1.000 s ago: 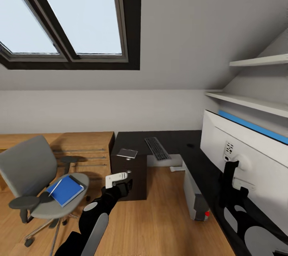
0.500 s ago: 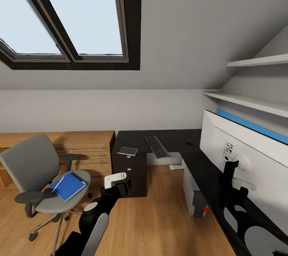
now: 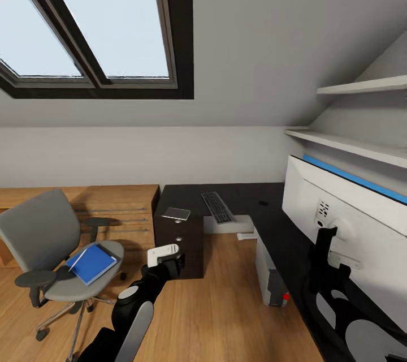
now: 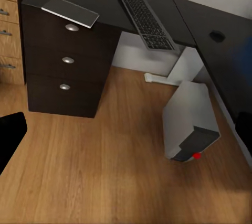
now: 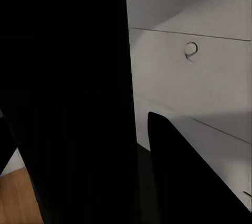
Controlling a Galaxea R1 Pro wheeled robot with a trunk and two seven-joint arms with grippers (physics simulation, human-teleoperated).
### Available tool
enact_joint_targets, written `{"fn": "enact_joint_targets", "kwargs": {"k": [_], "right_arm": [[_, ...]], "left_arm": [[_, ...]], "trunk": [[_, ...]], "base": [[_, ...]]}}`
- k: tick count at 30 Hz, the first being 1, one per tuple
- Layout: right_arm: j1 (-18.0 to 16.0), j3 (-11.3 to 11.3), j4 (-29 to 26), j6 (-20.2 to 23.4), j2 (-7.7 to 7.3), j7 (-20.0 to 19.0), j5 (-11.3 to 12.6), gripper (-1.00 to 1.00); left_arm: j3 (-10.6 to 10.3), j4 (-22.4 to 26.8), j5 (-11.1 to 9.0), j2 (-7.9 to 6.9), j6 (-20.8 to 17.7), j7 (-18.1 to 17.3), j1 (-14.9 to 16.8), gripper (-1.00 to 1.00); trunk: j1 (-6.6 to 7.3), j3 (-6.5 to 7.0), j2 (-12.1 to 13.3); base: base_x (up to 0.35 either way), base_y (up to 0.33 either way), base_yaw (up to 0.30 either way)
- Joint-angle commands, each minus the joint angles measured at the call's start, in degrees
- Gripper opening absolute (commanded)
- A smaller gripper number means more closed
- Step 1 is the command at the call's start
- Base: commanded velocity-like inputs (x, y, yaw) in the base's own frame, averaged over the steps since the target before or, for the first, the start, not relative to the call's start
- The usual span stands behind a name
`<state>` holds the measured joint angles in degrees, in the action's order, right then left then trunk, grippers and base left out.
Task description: In the bedroom, organize the workspace by keeping the computer under the desk, ensuring the monitor is on the desk, placing the keyboard on the desk next to the monitor, placing the mouse on the desk next to the keyboard, moving the folder from the swivel chair onto the desk next to the mouse, stacking the notebook on top of the folder with the pen on top of the notebook, and positioning the swivel chair next to the desk.
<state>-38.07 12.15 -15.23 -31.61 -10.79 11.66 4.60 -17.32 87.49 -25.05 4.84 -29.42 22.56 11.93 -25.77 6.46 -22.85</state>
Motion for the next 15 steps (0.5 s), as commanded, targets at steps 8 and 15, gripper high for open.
{"fn": "enact_joint_targets", "kwargs": {"k": [8,15], "right_arm": [[-0.07,-0.28,-0.07,-0.21,-0.02,-0.06,0.06,-1.0],[-0.07,-0.27,-0.07,-0.19,-0.02,-0.06,0.06,-1.0]], "left_arm": [[-0.01,0.05,-0.7,0.0,-0.13,0.56,0.03,1.0],[0.01,-0.11,-0.56,-0.05,-0.11,0.56,0.03,1.0]], "trunk": [[-0.02,0.07,-0.07],[-0.02,0.09,-0.07]], "base": [[0.0,-0.007,0.092],[-0.056,-0.11,0.141]]}}
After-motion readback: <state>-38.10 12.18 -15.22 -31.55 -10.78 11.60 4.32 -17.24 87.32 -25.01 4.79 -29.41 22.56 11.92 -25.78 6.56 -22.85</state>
